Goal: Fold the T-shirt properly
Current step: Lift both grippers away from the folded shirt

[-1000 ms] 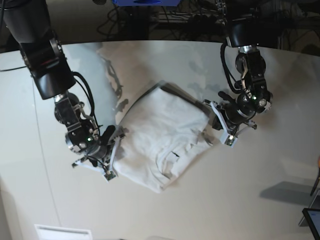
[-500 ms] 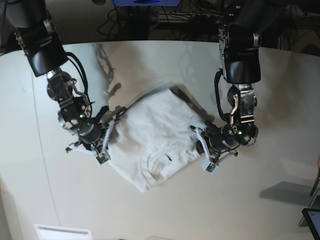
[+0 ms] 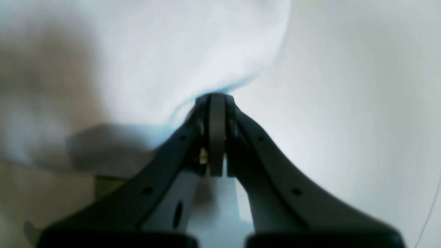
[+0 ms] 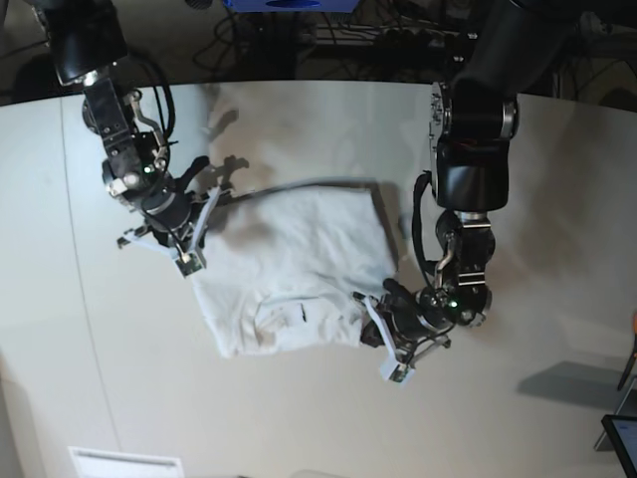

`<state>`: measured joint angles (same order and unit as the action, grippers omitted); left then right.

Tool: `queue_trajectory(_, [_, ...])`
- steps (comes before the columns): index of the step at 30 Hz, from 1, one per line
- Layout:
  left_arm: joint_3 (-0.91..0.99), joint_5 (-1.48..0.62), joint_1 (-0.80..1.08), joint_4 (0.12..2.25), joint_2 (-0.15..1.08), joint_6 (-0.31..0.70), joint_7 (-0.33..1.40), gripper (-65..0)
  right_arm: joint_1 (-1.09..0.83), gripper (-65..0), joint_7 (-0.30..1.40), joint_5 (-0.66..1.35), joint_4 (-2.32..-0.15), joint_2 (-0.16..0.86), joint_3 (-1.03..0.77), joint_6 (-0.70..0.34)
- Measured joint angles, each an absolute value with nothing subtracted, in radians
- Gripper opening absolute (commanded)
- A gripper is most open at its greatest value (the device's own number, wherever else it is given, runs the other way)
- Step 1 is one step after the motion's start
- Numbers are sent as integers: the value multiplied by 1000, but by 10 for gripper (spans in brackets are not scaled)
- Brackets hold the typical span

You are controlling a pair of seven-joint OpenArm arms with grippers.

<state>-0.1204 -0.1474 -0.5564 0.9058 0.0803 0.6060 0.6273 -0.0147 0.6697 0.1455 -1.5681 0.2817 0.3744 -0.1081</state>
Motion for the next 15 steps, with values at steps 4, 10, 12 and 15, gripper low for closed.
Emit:
queue_trajectory(4, [-120,-154,-583,902,81,606,620,-650,-65,-641,725,152,-1641,282,374,-67])
queue_trajectory(10, [-120,-157,-608,921,115,606,619,-650,-75,-641,748,168,-1664,303,351,43])
queue_trajectory(12, [-89,-159,-574,981,143,617,620,-650,-75,-641,758,157,-1663,314,302,80])
queue_trajectory(15, [-2,-155,-505,1071,178,602,620,-650,-72,-641,755,153,-1663,321,221,84])
